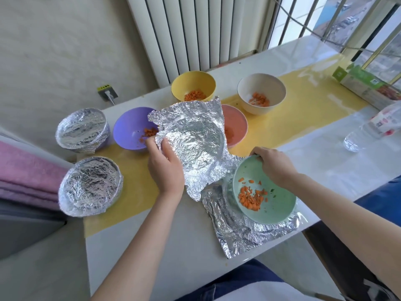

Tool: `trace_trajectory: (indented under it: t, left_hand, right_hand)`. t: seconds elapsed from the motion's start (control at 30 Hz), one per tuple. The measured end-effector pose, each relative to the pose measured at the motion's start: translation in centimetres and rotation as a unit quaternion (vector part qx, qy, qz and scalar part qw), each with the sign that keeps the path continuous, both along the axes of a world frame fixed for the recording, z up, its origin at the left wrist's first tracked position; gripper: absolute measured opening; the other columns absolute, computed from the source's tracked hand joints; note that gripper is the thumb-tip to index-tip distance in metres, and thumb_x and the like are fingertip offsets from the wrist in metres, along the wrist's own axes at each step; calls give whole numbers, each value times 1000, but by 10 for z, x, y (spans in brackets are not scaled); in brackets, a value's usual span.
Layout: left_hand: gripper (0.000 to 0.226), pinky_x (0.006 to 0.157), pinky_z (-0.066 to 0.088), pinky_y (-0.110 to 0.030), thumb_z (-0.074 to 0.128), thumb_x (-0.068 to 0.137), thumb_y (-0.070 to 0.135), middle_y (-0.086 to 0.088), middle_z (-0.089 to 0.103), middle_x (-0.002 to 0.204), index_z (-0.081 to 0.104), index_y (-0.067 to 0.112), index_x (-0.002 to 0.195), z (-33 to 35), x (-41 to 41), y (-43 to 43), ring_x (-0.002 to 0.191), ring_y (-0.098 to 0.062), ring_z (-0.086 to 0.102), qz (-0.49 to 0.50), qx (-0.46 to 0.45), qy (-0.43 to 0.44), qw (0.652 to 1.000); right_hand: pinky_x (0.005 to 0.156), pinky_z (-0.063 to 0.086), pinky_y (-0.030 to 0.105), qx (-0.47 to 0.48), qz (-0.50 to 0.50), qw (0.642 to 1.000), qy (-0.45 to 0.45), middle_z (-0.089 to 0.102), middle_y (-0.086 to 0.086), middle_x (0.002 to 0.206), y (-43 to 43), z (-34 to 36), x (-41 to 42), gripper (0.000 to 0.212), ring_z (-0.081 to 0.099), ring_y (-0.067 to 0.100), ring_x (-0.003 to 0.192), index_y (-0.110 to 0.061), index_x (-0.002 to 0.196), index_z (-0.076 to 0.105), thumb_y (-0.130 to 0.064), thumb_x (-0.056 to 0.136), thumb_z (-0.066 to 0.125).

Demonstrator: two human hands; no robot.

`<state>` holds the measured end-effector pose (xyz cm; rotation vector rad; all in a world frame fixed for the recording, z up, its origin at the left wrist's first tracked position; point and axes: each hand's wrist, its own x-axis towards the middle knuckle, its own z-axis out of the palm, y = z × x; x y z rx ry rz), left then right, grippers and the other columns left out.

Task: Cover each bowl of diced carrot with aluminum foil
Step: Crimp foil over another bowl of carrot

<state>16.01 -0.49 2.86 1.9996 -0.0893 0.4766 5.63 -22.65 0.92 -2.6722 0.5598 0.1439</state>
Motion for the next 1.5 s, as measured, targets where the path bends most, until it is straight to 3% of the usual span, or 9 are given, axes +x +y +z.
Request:
trace_trajectory:
  t: [0.2, 0.33, 0.4, 0.5, 0.67, 0.77, 0.93, 1.13, 1.5]
  left_hand:
    - [20, 54, 25, -26, 42, 99, 14, -2, 48, 70, 45, -6, 104, 9, -2, 11, 57, -14, 36, 29, -36, 18, 999]
    - [20, 53, 26, -20, 42, 99, 13, 5, 42, 68, 45, -6, 103, 15, -1, 16, 57, -12, 40, 43, -61, 28, 997]
    - [19, 53, 27, -22, 41, 99, 15, 8, 38, 66, 44, -4, 100, 15, 0, 21, 53, -5, 40, 47, -75, 39, 995]
    - [16, 52, 30, -23, 40, 99, 18, 5, 37, 66, 42, 3, 95, 12, -3, 28, 52, -8, 34, 34, -92, 68, 993]
    - [21, 49, 28, -24, 44, 98, 19, 5, 36, 59, 39, 6, 82, 6, -18, 38, 49, -8, 34, -6, -60, 108, 992]
    - [20, 58, 34, -33, 40, 98, 29, 6, 49, 65, 47, 14, 86, -3, -17, 51, 59, -8, 45, 14, -10, 167, 986]
    - [21, 71, 38, -33, 44, 95, 38, 4, 60, 101, 47, 20, 107, -27, -3, 70, 92, -25, 56, 26, 108, 290, 950]
    - [37, 74, 40, -32, 56, 89, 39, -4, 58, 109, 48, 15, 117, -42, 13, 66, 100, -29, 56, -11, 157, 393, 906]
    - [10, 62, 36, -30, 58, 82, 21, 1, 59, 80, 53, 13, 87, -54, 1, 102, 80, -24, 55, -22, 150, 397, 905]
  right_hand:
    - [79, 48, 36, 25, 22, 999, 22, 56, 1, 127, 9, -3, 12, 50, 55, 25, 108, -19, 122, 55, 9, 86, 35]
    - [97, 41, 30, 112, -9, 986, -127, 55, 6, 131, 24, 18, 26, 55, 52, 21, 119, -11, 128, 51, 14, 84, 31]
    - [94, 39, 25, 159, -23, 972, -169, 57, 6, 128, 38, 30, 35, 36, 54, 21, 117, -8, 131, 48, -3, 97, 36]
    - [97, 42, 27, 235, -7, 964, -122, 53, 4, 131, 57, 38, 47, 48, 53, 17, 115, -8, 138, 36, -33, 98, 43]
    - [61, 44, 36, 233, -7, 966, -112, 58, 0, 72, 67, 26, 64, 27, 50, 14, 58, -7, 88, 60, -32, 94, 52]
    - [55, 40, 36, 239, -36, 963, -117, 53, 2, 61, 63, 19, 68, 31, 45, 17, 51, -14, 68, 51, -26, 96, 50]
    - [55, 39, 33, 201, -65, 972, -101, 50, 2, 67, 59, 15, 71, 25, 42, 16, 53, -10, 79, 47, -25, 99, 43]
    - [55, 40, 34, 181, -90, 975, -92, 48, 0, 67, 60, 11, 74, 24, 42, 14, 54, -6, 89, 47, -24, 101, 37]
    - [57, 43, 38, 184, -80, 976, -83, 50, 1, 68, 74, 10, 77, 24, 45, 15, 55, -6, 87, 48, -24, 101, 39]
